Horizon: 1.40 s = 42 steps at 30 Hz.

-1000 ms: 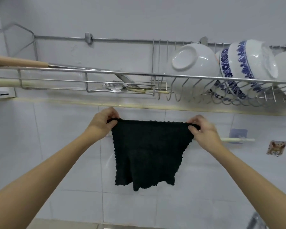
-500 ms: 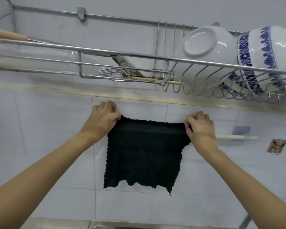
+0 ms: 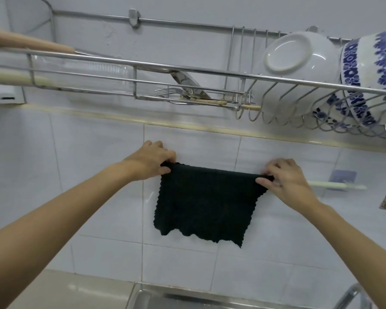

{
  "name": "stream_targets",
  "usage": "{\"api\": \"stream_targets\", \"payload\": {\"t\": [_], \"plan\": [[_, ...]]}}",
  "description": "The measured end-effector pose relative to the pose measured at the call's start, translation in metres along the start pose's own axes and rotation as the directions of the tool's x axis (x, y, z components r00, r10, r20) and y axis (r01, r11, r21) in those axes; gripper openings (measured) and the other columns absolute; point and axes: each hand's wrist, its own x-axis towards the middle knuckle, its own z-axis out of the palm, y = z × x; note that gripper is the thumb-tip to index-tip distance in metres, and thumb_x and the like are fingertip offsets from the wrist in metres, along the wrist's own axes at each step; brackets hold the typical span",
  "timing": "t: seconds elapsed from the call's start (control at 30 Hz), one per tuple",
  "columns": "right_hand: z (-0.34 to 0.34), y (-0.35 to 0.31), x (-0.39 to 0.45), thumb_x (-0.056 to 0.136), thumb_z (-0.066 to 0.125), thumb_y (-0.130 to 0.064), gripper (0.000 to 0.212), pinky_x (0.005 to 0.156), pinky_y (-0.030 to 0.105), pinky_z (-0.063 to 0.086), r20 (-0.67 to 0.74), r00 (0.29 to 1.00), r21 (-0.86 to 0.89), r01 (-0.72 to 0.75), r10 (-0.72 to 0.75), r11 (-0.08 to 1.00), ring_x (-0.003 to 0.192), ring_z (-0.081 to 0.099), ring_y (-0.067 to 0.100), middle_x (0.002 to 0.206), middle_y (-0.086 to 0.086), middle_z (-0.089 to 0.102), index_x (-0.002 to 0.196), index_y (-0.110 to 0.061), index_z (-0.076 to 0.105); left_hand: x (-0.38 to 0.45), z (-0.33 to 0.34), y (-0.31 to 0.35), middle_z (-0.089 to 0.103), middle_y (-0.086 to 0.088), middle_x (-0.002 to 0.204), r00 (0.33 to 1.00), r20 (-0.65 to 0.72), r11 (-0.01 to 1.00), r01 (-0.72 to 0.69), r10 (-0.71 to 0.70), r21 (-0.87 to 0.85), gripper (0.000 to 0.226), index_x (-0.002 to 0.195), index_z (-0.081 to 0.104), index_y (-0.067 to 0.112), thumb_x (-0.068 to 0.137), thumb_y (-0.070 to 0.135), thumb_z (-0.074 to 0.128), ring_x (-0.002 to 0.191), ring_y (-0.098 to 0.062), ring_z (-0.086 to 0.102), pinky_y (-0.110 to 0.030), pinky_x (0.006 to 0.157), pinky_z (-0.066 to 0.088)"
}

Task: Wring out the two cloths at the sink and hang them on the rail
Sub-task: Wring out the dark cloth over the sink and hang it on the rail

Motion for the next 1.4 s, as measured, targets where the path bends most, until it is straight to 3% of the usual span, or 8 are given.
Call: {"api": "stream_targets", "payload": {"t": [0.17,0.27,0.4,0.57,0.73,0.97,1.13,1.4], "plan": [[-0.005,-0.005,0.016,0.091,0.058,-0.029,0.018,0.076,0.031,0.027,0.049,0.994,-0.087,-0.092,0.097,0.992,0.094,0.049,0.028,0.092,0.003,0.062,0.086,-0.015,0.069,0.002,-0.012,0.001,0.055,0.000,0.111,0.982,-0.089,0.979,-0.152,0.165,0.139,0.019,0.102,0.068,0.023,0.096,0.035,0.053,0.107,-0.022,0.042,-0.033,0.090,0.034],[-0.003,-0.015,0.022,0.090,0.061,-0.028,0.015,0.079,0.035,0.035,0.010,0.987,-0.105,-0.156,0.158,0.982,0.095,0.052,0.027,0.096,0.003,0.065,0.100,-0.019,0.064,0.004,-0.015,0.007,0.056,-0.003,0.113,0.969,-0.191,0.961,-0.104,0.156,0.256,0.023,0.109,0.065,0.020,0.099,0.030,0.047,0.108,-0.024,0.044,-0.034,0.088,0.034],[0.000,-0.024,0.020,0.087,0.062,-0.009,0.015,0.080,0.041,0.046,-0.015,0.994,0.026,-0.104,0.104,0.994,0.089,0.057,0.032,0.100,0.009,0.061,0.102,-0.011,0.062,0.004,-0.006,0.014,0.061,-0.002,0.103,0.966,-0.247,0.990,-0.046,0.078,0.133,0.015,0.105,0.058,0.018,0.096,0.019,0.046,0.105,-0.025,0.046,-0.035,0.087,0.034],[-0.004,-0.030,0.008,0.087,0.064,-0.033,0.024,0.078,0.031,0.046,0.110,0.993,0.088,-0.038,0.029,0.995,0.081,0.055,0.016,0.092,-0.007,0.062,0.104,-0.019,0.056,-0.004,0.005,0.009,0.056,0.003,0.108,0.987,-0.138,0.992,-0.073,0.087,0.101,0.035,0.111,0.062,0.027,0.092,0.049,0.044,0.109,-0.020,0.042,-0.035,0.090,0.031],[-0.009,-0.025,0.018,0.087,0.064,-0.034,0.013,0.076,0.034,0.046,0.276,0.957,0.133,-0.124,0.083,0.983,0.081,0.053,0.019,0.087,-0.003,0.062,0.092,-0.023,0.059,0.000,-0.002,0.011,0.052,-0.001,0.114,0.992,-0.124,1.000,-0.022,0.021,-0.003,0.023,0.108,0.069,0.025,0.095,0.037,0.055,0.113,-0.022,0.041,-0.036,0.095,0.028],[0.001,-0.037,0.018,0.095,0.052,-0.026,0.022,0.088,0.038,0.039,0.070,0.984,0.037,-0.164,0.162,0.986,0.096,0.051,0.025,0.098,0.002,0.060,0.114,-0.017,0.056,0.002,0.002,0.013,0.055,-0.002,0.106,0.990,-0.116,0.993,0.073,-0.083,-0.091,0.018,0.104,0.055,0.030,0.094,0.044,0.047,0.111,-0.027,0.039,-0.040,0.095,0.033],[0.002,-0.036,0.008,0.090,0.057,-0.043,0.027,0.087,0.037,0.041,0.125,0.986,0.020,-0.115,0.112,0.993,0.088,0.054,0.022,0.097,-0.003,0.064,0.105,-0.021,0.051,0.003,0.001,0.014,0.055,0.001,0.108,0.992,-0.124,1.000,0.009,-0.008,0.013,0.021,0.103,0.063,0.023,0.091,0.040,0.059,0.110,-0.022,0.042,-0.034,0.090,0.025],[0.002,-0.037,0.003,0.096,0.048,-0.034,0.023,0.091,0.036,0.034,0.111,0.990,0.028,-0.087,0.083,0.996,0.102,0.050,0.023,0.104,0.001,0.062,0.106,-0.018,0.062,-0.001,0.010,0.018,0.058,0.002,0.106,0.984,-0.172,0.998,0.038,-0.045,-0.045,0.023,0.109,0.061,0.029,0.093,0.044,0.053,0.110,-0.021,0.042,-0.035,0.087,0.026]]}}
